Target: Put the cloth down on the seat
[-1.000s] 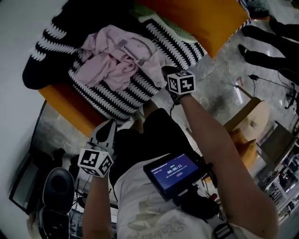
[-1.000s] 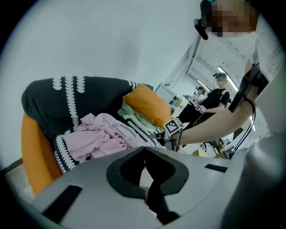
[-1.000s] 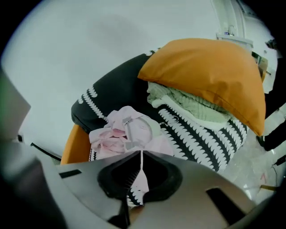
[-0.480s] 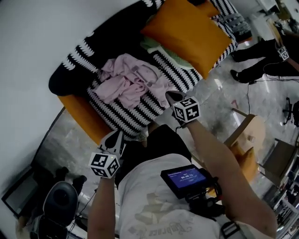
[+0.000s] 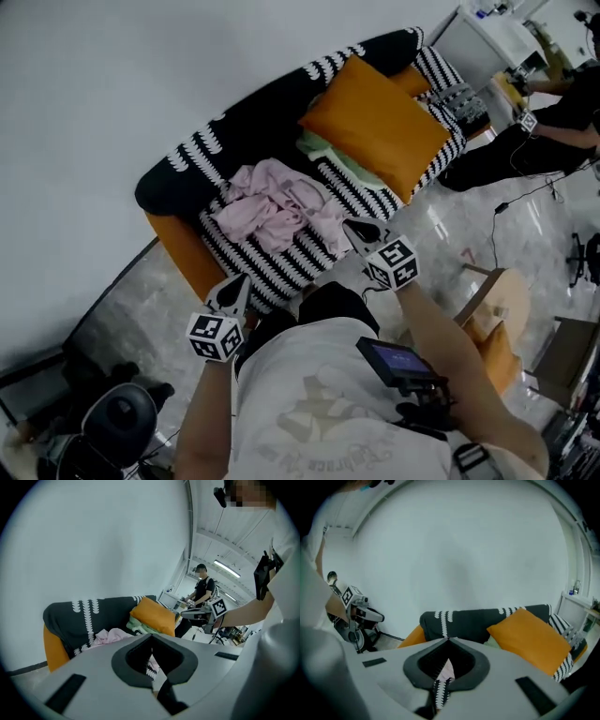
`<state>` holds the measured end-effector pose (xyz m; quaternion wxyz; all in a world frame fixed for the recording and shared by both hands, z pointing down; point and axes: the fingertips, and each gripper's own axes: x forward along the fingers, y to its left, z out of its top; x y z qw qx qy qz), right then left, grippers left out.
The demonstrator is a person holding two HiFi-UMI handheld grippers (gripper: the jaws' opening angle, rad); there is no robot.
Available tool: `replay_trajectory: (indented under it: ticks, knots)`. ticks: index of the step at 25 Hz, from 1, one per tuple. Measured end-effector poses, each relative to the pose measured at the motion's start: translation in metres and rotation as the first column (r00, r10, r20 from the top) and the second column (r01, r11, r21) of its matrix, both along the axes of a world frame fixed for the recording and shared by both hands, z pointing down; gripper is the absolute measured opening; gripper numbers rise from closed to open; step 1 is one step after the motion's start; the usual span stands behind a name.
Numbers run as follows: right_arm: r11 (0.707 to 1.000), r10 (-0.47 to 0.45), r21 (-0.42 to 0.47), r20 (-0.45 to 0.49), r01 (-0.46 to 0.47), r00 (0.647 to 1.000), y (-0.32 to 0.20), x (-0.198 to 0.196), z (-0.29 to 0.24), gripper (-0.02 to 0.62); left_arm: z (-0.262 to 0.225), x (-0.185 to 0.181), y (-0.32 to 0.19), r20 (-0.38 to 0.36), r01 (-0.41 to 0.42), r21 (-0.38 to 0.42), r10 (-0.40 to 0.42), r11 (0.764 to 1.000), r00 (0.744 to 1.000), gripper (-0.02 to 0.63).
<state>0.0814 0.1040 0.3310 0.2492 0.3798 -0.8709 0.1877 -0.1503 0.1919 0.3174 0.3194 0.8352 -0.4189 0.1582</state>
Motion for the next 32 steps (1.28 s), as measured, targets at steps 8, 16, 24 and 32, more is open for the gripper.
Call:
replay_trajectory:
  ticks: [8, 16, 24, 32]
  knots:
    - [0.984, -0.02, 0.179, 0.142, -0.006, 0.99, 0.021, 0.015, -0.111, 0.015, -0.036, 0.003, 0.018, -0.001, -0.035, 0.076, 0.035, 0.997, 0.999, 0.011]
    - [0.965, -0.098, 0.262, 0.255, 0.029, 0.962, 0.059, -0.014, -0.175, 0.015, -0.085, 0.012, 0.01, -0.028, -0.068, 0.184, 0.075, 0.981, 0.997, 0.011]
    - [0.975, -0.105, 0.218, 0.276, 0.044, 0.956, 0.075, -0.036, -0.159, 0.015, -0.09, 0.019, 0.012, -0.039, -0.103, 0.2, 0.113, 0.974, 0.993, 0.011]
    - [0.977, -0.107, 0.207, 0.277, 0.05, 0.955, 0.077, -0.035, -0.159, 0.015, -0.091, 0.02, 0.015, -0.034, -0.11, 0.202, 0.119, 0.973, 0.992, 0.011]
